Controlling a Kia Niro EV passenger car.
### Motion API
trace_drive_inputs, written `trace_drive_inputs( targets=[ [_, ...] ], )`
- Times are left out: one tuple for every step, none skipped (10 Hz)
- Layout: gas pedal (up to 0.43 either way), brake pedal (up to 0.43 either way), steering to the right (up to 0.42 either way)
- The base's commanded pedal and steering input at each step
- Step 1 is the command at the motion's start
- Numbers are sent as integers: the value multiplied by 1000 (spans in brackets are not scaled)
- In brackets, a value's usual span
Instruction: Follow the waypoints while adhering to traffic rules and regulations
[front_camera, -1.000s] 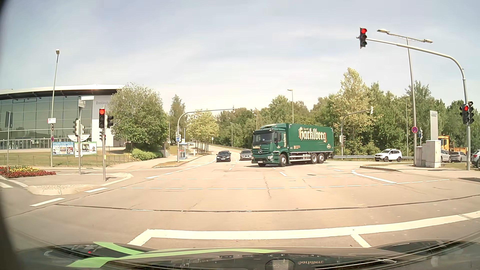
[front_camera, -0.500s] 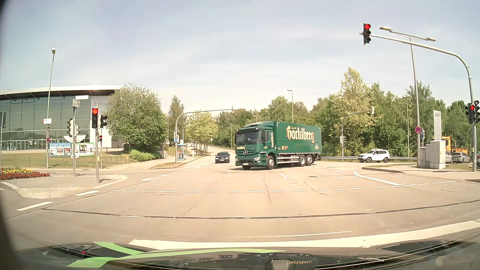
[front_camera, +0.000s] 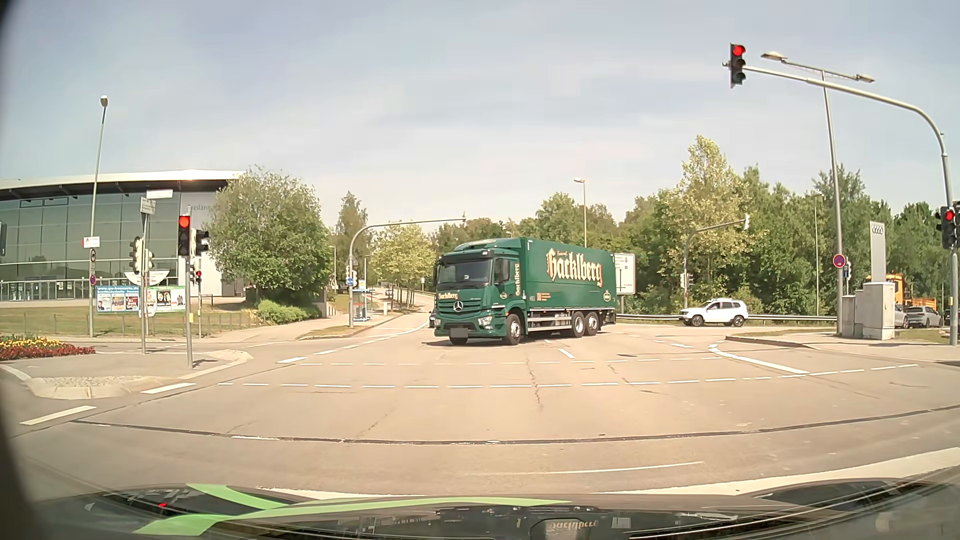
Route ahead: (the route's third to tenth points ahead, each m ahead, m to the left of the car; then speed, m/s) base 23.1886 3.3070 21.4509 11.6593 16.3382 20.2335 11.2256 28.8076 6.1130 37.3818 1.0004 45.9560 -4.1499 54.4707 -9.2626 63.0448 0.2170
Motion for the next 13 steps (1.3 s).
trace_drive_inputs(
  targets=[
    [0, 244, 10],
    [0, 244, 10],
    [0, 226, 10],
    [0, 220, 10],
    [0, 220, 10],
    [0, 220, 10],
    [0, 220, 10],
    [0, 226, 10],
    [0, 226, 10],
    [0, 220, 10],
    [0, 220, 10],
    [0, 220, 10],
    [0, 220, 9]
  ],
)
